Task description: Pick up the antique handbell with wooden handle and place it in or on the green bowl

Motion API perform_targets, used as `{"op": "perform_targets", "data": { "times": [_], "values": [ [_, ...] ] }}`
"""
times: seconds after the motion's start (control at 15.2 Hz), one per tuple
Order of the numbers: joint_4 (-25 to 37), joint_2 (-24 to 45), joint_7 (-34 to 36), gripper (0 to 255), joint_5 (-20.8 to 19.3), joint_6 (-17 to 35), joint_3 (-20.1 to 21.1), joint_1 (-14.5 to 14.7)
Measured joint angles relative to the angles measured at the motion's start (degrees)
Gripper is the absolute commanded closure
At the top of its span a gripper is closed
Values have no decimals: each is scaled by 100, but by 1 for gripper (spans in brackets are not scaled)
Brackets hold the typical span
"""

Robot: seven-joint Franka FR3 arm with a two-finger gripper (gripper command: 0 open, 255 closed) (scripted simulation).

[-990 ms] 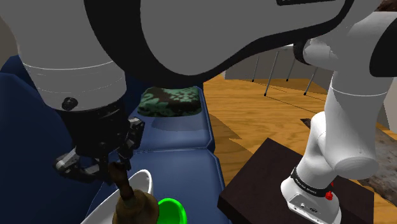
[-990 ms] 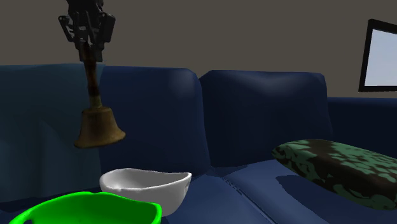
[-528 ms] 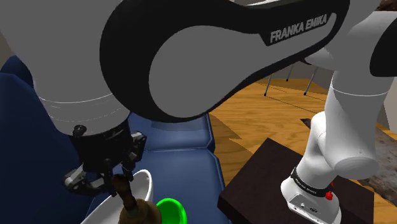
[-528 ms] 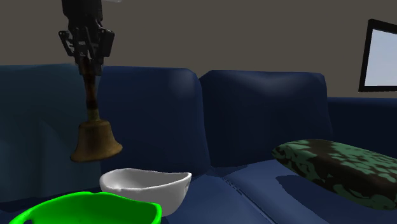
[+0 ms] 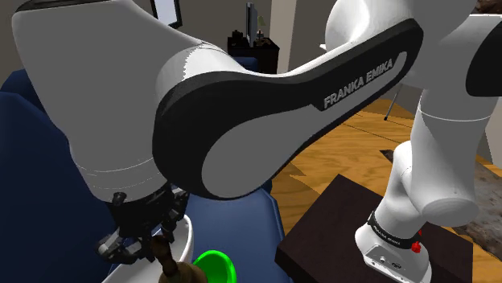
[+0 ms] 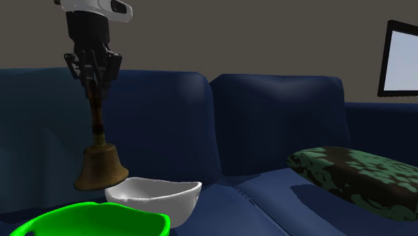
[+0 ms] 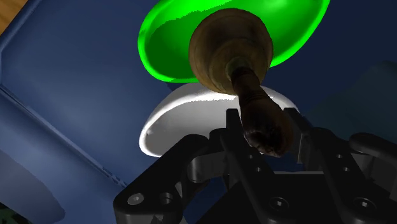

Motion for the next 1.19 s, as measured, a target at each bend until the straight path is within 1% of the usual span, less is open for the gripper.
{"op": "perform_targets", "data": {
  "times": [0.59, 0.99, 1.19],
  "values": [
    [-603, 72, 66, 255, -79, 657, -37, -26],
    [-883, 238, 172, 255, -218, 1066, -79, 11],
    [-932, 269, 193, 255, -244, 1139, -87, 19]
  ]
}}
